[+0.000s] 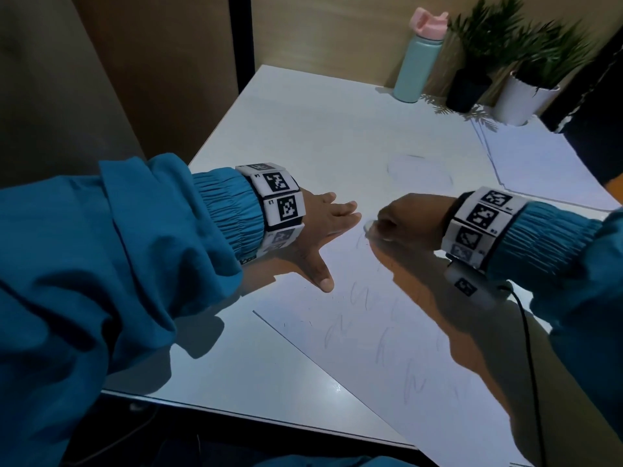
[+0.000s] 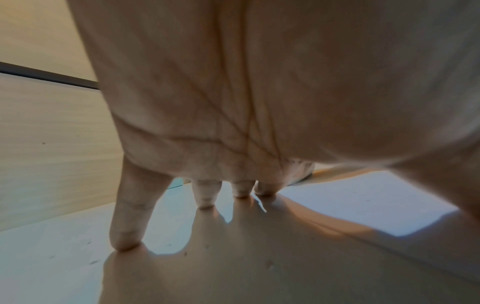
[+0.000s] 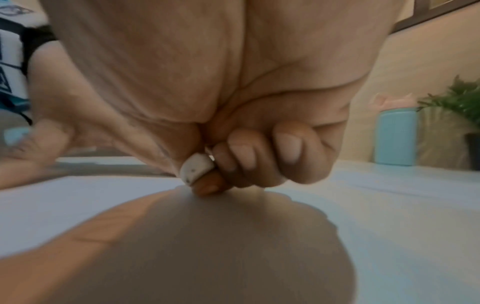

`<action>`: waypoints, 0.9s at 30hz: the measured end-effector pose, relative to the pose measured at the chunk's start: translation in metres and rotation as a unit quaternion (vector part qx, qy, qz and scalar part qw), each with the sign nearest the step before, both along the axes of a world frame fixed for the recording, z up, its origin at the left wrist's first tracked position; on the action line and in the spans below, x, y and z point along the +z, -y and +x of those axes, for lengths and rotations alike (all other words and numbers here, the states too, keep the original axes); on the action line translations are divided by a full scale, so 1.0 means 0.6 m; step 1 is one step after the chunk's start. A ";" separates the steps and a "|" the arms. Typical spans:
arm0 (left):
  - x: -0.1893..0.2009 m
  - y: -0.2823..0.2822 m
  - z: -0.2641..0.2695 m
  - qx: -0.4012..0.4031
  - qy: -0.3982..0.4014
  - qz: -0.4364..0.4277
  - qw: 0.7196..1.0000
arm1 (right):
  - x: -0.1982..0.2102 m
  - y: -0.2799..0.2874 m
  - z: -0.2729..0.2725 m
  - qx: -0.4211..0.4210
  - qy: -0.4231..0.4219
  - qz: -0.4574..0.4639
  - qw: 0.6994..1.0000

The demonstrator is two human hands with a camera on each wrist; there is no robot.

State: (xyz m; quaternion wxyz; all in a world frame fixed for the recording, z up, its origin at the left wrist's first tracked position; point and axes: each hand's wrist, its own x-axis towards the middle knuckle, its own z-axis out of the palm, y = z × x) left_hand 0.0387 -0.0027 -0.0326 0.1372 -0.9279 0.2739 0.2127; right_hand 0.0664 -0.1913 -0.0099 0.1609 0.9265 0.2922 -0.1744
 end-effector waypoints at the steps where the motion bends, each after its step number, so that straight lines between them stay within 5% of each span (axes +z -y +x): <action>1: 0.001 0.000 -0.001 0.000 -0.001 -0.001 1.000 | -0.002 -0.002 -0.004 0.006 -0.001 0.002 1.000; 5: 0.002 -0.001 -0.002 0.001 0.000 -0.002 1.000 | -0.018 -0.025 -0.060 0.085 -0.043 0.029 0.995; 10: 0.000 0.001 0.001 -0.005 0.001 0.012 1.000 | -0.001 -0.010 0.011 -0.012 0.001 0.004 1.000; 15: 0.002 0.001 -0.001 0.000 -0.002 0.008 1.000 | -0.018 -0.020 -0.043 0.066 -0.055 0.036 0.996; 19: 0.000 0.001 0.001 -0.003 0.005 0.014 1.000 | -0.001 -0.011 0.014 0.008 0.005 -0.003 1.000; 24: -0.002 0.000 0.000 -0.001 -0.001 0.002 1.000 | -0.025 -0.028 -0.059 0.069 -0.054 0.048 0.995; 27: -0.004 -0.001 0.004 -0.002 0.000 0.002 1.000 | -0.018 -0.019 -0.013 0.036 -0.023 0.007 0.999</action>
